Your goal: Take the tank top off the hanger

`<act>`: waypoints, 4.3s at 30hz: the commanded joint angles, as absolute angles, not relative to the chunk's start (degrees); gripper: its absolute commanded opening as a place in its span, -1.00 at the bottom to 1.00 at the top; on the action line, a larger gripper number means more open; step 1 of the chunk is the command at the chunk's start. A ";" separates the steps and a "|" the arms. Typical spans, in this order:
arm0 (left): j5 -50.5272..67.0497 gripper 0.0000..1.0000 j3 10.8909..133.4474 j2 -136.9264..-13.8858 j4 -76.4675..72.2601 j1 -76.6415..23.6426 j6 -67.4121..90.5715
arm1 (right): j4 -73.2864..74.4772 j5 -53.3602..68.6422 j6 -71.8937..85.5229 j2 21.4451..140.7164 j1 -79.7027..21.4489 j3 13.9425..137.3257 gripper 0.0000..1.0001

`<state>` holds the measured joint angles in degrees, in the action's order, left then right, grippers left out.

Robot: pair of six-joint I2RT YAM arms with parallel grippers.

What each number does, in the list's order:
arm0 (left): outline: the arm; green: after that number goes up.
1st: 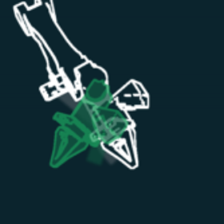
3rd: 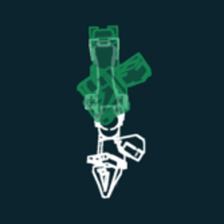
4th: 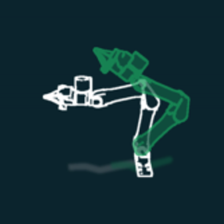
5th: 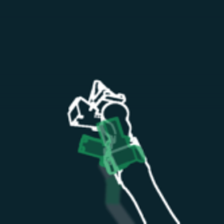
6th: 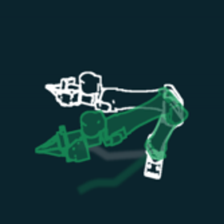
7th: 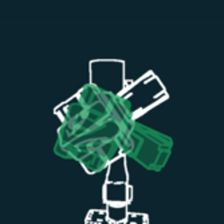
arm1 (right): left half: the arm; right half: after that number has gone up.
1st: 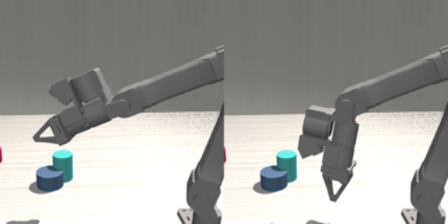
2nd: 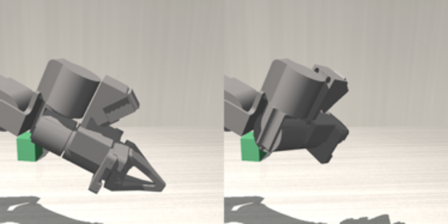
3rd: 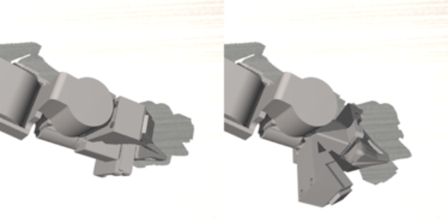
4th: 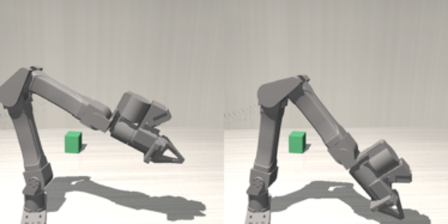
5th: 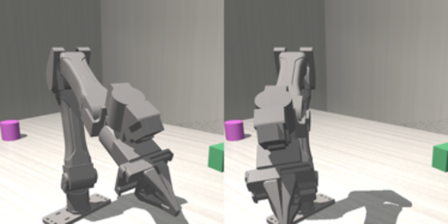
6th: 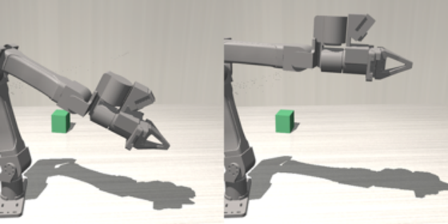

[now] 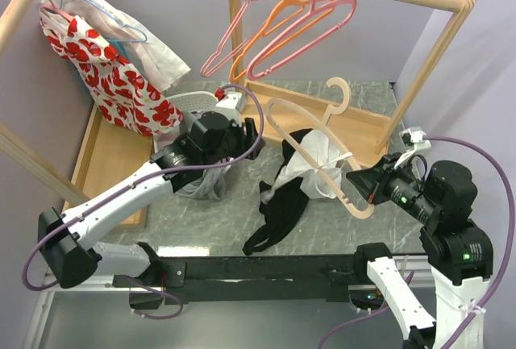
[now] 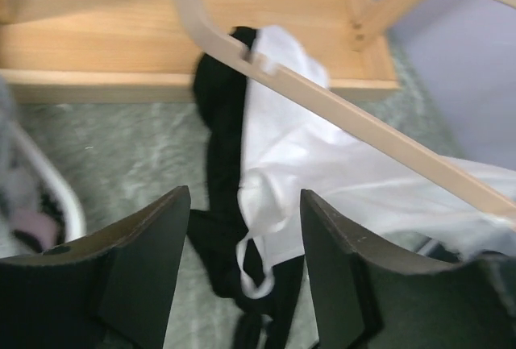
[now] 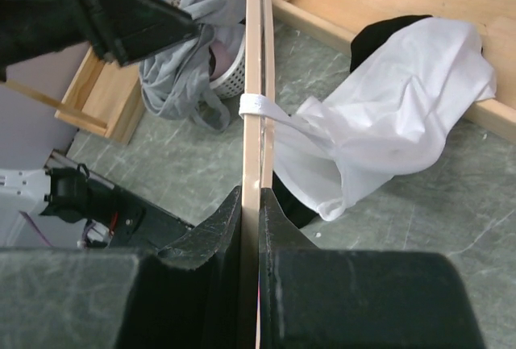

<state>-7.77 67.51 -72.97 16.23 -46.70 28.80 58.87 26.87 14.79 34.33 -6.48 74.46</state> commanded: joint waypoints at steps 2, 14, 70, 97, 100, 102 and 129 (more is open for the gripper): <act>-4.57 0.29 68.64 -73.20 10.99 -51.23 30.67 | 50.36 24.52 17.49 34.63 -6.24 72.51 -1.00; -10.63 0.64 73.65 -81.21 5.46 -56.25 42.62 | 50.89 24.08 16.44 33.84 -6.24 72.51 -1.00; -6.68 -0.98 72.24 -88.06 -2.65 -56.60 51.68 | 50.54 29.89 15.12 31.38 -6.24 69.34 -0.96; -9.05 -0.98 74.18 -87.54 2.81 -56.25 47.20 | 55.54 32.60 16.87 36.03 -6.24 71.10 -0.08; -9.75 -0.98 74.97 -87.89 2.72 -55.81 47.20 | 58.62 33.40 16.26 36.74 -6.24 71.63 -0.08; -9.84 -0.98 75.15 -88.07 2.38 -55.72 46.94 | 58.89 32.61 15.91 36.39 -6.24 70.67 -0.08; -6.42 -0.98 74.71 -86.84 0.44 -53.26 47.02 | 39.82 32.87 21.61 35.25 -6.24 52.92 -0.09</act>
<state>-8.16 72.49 -88.03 3.90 -53.28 47.24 48.40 31.40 19.25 35.14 -6.48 55.44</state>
